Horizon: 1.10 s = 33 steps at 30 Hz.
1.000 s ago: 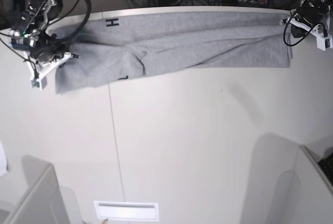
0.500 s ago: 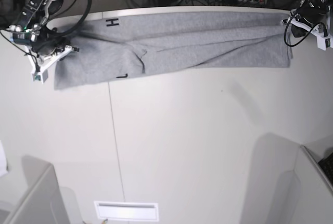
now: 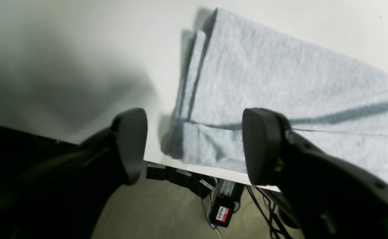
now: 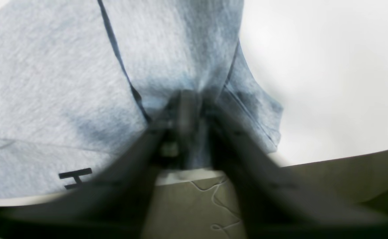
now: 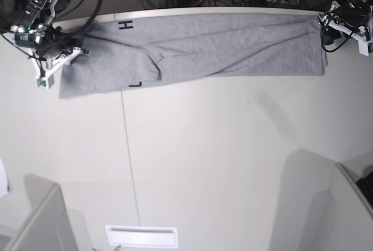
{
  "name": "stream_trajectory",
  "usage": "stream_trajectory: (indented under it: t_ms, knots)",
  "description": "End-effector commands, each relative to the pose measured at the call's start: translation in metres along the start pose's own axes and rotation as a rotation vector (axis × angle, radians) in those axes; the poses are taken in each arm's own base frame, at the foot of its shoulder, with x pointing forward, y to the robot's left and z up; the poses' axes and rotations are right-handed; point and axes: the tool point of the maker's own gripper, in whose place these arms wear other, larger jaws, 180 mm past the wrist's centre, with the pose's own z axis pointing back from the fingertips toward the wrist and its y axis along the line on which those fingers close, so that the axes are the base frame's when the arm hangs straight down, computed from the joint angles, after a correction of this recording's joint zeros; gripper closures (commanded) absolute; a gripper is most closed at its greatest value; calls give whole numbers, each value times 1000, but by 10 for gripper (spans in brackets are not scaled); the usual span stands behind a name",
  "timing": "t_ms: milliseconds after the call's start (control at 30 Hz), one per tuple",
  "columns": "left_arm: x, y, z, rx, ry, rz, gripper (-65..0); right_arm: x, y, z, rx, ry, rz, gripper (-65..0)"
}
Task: Fold the T-shirt properly
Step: 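Open the left gripper and shift it along the strip end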
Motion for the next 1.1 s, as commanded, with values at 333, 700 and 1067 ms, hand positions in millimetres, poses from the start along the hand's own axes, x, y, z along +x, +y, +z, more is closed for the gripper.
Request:
stream_trajectory:
  t_ms: [333,700,1067]
  knots:
    - [57,-6,23,-175,-238,259,0,28,47,10,99,-236,206,-44]
    - [39,-30,-19,-75,-160,132,0,26,59,-33,167,-171,194,0]
    - [-2,-25,-62,17,6,56,0,36,11,-66,117,-116,66,0]
